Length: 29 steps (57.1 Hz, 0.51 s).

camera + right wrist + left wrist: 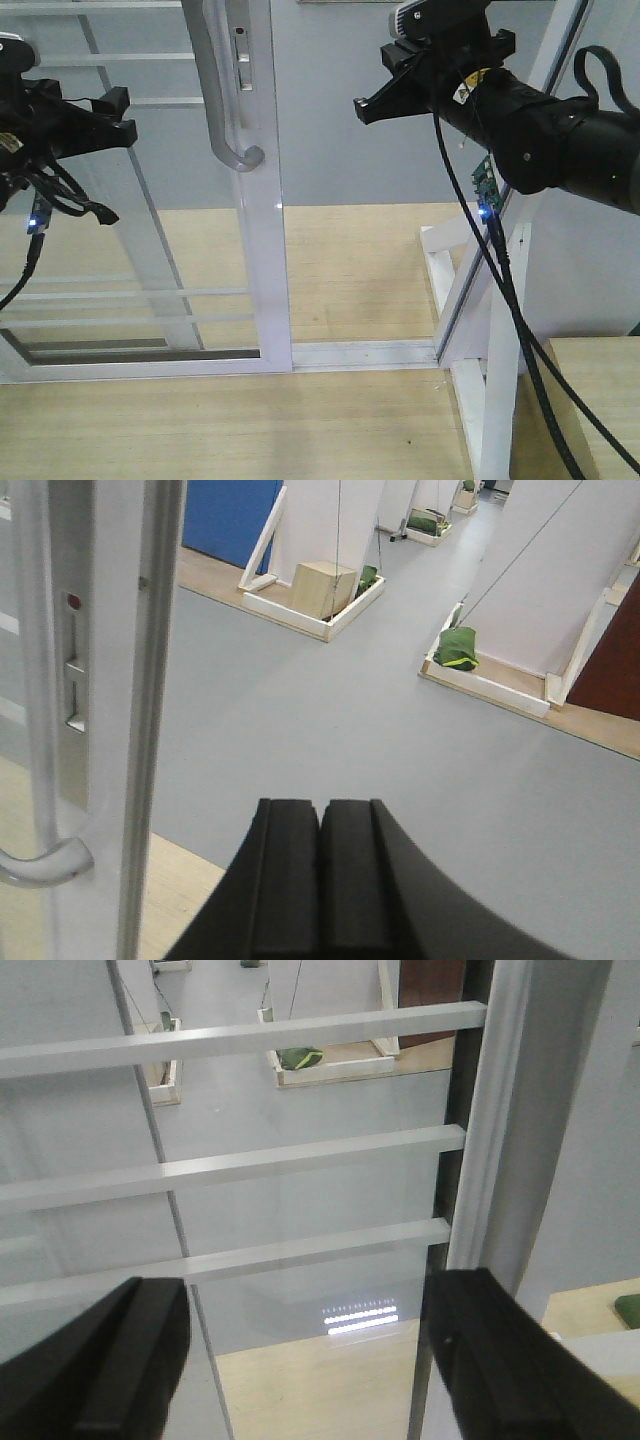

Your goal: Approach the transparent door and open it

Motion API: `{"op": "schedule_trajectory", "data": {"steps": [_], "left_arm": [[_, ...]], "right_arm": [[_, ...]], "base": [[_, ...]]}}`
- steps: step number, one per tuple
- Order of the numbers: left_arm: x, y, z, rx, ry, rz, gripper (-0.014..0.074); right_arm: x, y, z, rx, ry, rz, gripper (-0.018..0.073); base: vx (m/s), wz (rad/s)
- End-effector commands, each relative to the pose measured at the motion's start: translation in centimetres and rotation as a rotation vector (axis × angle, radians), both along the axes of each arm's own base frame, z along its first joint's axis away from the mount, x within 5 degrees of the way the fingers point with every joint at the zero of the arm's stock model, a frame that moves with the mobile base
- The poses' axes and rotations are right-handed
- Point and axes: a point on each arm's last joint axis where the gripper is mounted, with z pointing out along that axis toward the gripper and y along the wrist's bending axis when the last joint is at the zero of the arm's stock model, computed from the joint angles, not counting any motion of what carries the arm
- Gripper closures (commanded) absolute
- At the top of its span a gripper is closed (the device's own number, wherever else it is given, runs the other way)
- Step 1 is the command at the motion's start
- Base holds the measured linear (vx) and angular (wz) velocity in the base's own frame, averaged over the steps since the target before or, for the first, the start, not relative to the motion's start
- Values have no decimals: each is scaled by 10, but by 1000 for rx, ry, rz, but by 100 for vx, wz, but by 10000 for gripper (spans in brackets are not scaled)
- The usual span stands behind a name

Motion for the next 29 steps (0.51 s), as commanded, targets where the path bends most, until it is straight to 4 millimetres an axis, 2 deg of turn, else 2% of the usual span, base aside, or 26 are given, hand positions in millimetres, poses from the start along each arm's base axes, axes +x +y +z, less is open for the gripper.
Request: {"op": "schedule_trajectory", "data": {"steps": [1, 9, 29], "left_arm": [[7, -4, 23, -32, -179, -15, 4], [19, -17, 14, -54, -154, -89, 8], [65, -29, 23, -110, -184, -107, 11]], "right_arm": [[-3, -6, 35, 33, -146, -8, 568], [-2, -8, 35, 29, -146, -15, 568], [-1, -11, 35, -2, -157, -18, 568]], "base": [[0, 0], [0, 0], [0, 0]]}}
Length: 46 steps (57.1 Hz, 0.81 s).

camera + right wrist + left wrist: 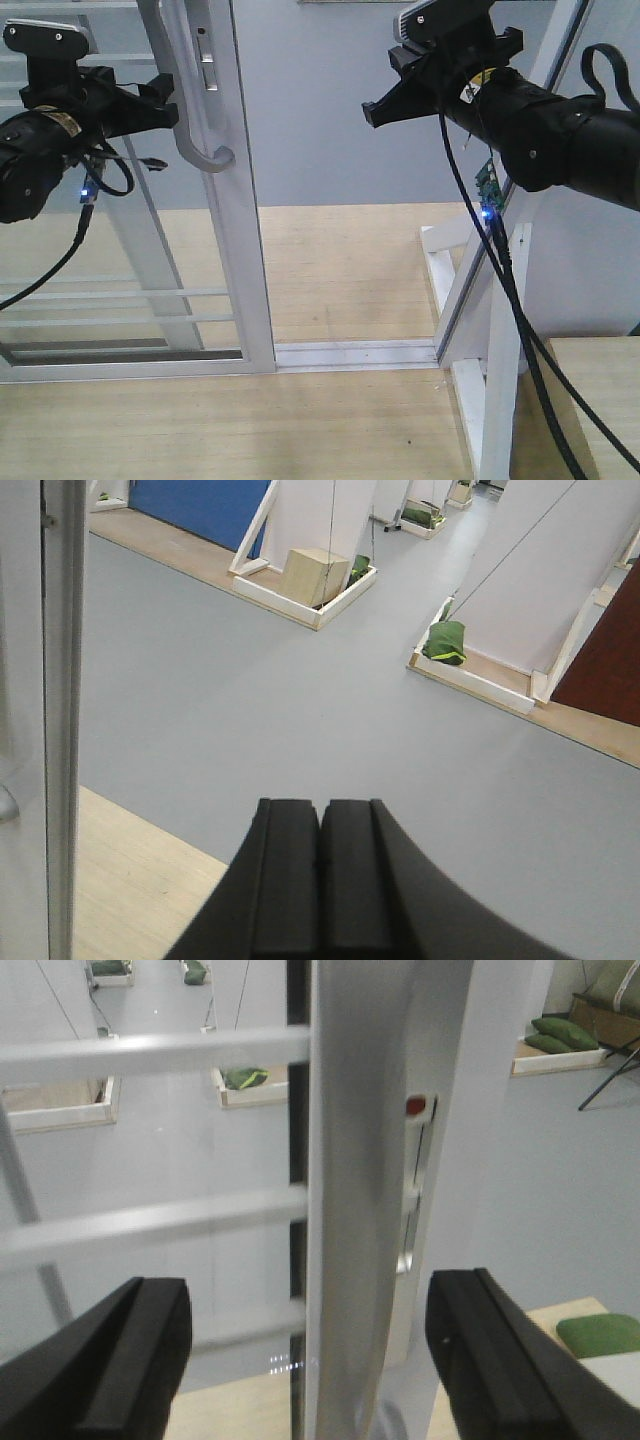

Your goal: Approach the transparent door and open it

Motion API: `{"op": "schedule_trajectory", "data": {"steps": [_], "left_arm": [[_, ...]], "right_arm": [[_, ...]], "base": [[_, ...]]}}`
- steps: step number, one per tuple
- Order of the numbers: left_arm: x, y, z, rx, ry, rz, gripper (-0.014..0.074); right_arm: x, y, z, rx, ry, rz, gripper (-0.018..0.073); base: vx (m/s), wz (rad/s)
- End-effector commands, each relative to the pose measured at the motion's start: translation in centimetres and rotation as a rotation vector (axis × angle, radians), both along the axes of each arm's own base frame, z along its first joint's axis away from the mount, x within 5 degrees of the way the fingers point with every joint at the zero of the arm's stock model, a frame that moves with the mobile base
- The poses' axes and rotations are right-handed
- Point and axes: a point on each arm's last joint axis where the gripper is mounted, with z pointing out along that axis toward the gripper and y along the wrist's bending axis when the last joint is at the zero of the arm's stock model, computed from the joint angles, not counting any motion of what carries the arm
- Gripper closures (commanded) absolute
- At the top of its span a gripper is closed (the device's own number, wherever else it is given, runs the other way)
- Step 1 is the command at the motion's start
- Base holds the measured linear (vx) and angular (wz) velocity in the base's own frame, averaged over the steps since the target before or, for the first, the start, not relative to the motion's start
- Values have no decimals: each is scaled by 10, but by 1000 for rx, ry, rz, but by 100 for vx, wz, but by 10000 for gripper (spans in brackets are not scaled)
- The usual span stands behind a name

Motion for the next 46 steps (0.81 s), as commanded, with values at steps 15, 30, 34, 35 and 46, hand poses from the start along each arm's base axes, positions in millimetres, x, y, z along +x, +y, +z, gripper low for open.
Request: {"op": "schedule_trajectory", "data": {"steps": [15, 30, 34, 35, 46], "left_arm": [[32, -12, 39, -50, -157, -14, 11], [42, -14, 36, -43, -123, -7, 146], [42, -13, 36, -41, -124, -6, 274], [42, -13, 36, -41, -124, -5, 319], [43, -6, 36, -37, -114, 14, 605]], "right_arm": [[-2, -8, 37, 45, -157, -18, 568], [-2, -8, 37, 45, -157, -18, 568], [-2, -8, 37, 45, -157, -18, 568], [-2, -8, 37, 45, -157, -18, 568], [-2, -8, 36, 44, -155, -18, 568]], "base": [[0, 0], [0, 0], [0, 0], [0, 0], [0, 0]]}}
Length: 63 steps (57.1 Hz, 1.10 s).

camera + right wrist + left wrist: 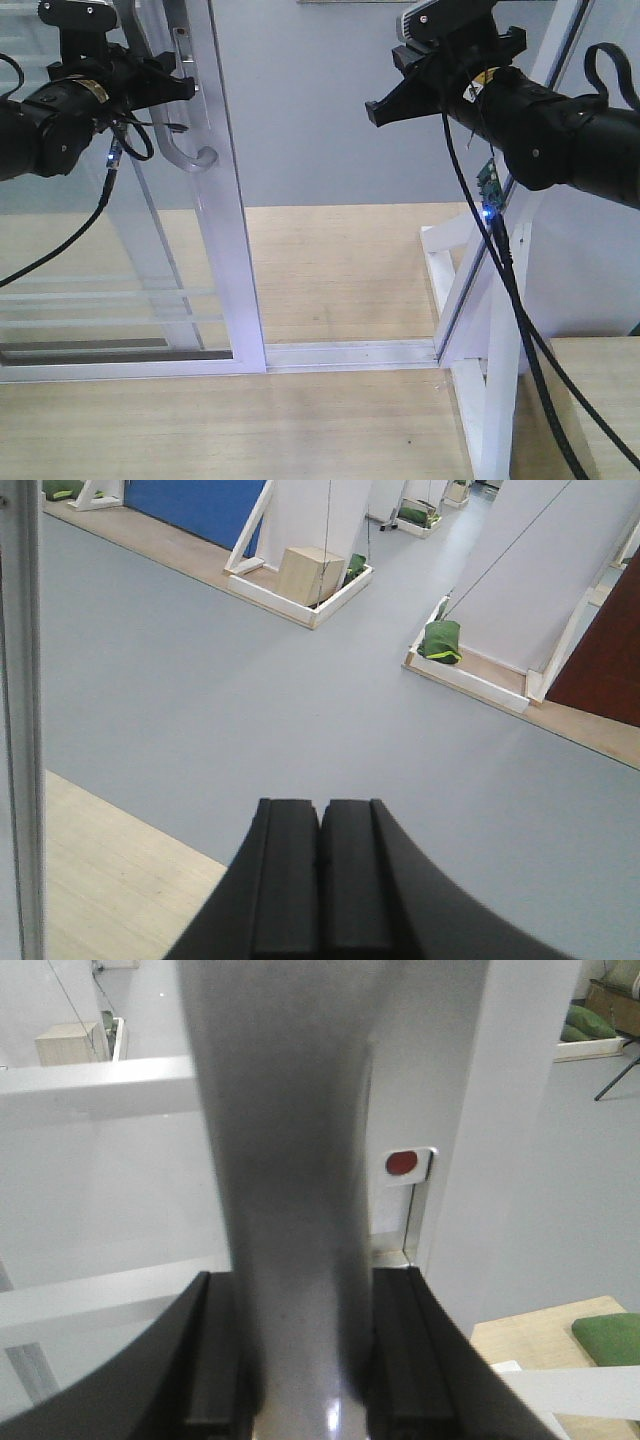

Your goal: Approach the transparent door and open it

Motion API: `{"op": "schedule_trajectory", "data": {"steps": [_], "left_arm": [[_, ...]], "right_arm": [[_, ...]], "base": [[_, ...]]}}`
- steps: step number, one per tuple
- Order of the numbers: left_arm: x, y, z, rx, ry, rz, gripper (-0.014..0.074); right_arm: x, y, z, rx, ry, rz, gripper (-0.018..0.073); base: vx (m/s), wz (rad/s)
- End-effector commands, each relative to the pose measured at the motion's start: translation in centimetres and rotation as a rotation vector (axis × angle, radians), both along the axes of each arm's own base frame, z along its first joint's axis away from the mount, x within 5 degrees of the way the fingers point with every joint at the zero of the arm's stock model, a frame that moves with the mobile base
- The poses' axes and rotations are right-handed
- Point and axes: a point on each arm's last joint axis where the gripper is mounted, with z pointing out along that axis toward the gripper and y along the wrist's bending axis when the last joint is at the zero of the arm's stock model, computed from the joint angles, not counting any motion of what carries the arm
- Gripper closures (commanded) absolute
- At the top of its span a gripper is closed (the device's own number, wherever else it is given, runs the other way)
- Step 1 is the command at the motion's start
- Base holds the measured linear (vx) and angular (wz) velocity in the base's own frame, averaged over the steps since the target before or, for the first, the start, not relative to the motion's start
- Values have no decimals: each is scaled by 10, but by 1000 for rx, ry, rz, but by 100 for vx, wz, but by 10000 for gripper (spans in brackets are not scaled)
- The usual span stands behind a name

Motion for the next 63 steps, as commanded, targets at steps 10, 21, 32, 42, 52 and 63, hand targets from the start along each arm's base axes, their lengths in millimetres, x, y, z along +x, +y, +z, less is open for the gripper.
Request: {"op": "schedule_trajectory", "data": {"steps": [10, 21, 32, 42, 52, 63], "left_arm": [[-4, 21, 48, -36, -138, 48, 604], [-7, 49, 56, -26, -117, 116, 604], [-8, 61, 57, -20, -98, 148, 603], [-7, 68, 57, -20, -99, 164, 603], [-8, 68, 57, -6, -97, 161, 603], [-12, 68, 61, 22, -81, 162, 603]], "right_arm": [[-3, -4, 37, 44, -157, -7, 568], [-3, -4, 37, 44, -157, -7, 568], [-3, -4, 37, 45, -159, -7, 568], [-3, -4, 37, 45, -158, -7, 568], [-3, -4, 37, 45, -158, -7, 568], [-3, -4, 37, 44, -158, -7, 568]], "base": [[0, 0], [0, 0], [0, 0], [0, 0], [0, 0], [0, 1]]}}
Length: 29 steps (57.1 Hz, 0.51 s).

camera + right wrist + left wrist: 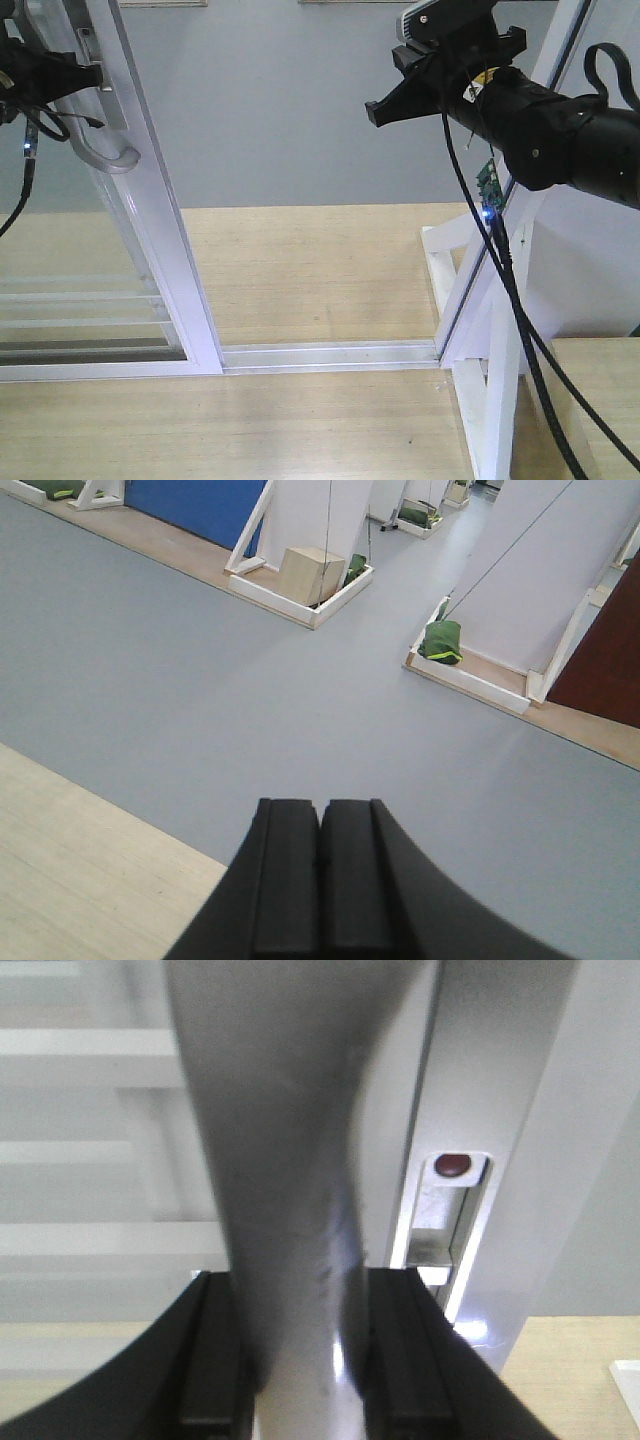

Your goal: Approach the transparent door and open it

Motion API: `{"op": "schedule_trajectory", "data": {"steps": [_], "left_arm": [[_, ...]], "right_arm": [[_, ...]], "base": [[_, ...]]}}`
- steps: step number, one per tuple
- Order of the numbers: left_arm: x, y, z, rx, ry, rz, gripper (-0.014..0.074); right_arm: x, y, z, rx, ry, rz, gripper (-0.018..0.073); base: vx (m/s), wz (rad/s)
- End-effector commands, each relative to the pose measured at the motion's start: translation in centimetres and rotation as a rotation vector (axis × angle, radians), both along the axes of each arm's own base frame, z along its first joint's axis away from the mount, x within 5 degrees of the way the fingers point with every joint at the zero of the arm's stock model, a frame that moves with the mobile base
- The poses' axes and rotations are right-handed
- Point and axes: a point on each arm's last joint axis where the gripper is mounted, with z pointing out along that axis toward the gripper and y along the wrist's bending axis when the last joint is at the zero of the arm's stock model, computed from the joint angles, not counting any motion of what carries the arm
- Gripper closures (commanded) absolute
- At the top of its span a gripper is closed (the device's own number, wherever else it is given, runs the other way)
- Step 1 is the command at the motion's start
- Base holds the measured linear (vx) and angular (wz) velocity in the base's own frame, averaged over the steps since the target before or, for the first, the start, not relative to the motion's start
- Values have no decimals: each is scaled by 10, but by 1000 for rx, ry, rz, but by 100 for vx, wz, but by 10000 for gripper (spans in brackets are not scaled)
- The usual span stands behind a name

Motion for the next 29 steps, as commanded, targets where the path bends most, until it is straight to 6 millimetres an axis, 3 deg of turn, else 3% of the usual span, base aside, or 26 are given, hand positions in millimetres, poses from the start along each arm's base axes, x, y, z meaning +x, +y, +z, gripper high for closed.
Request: {"op": "schedule_trajectory", "data": {"steps": [1, 16, 29], "left_arm": [[-8, -15, 50, 42, -183, -57, 603], [-25, 8, 63, 71, -126, 2, 603], [-79, 27, 73, 75, -126, 64, 603]], "right_arm": [[-3, -4, 37, 46, -157, -7, 568], [-4, -4, 35, 39, -137, -6, 568], [-4, -4, 32, 31, -114, -4, 568]], "base": [[0, 1], [0, 0], [0, -1]]}}
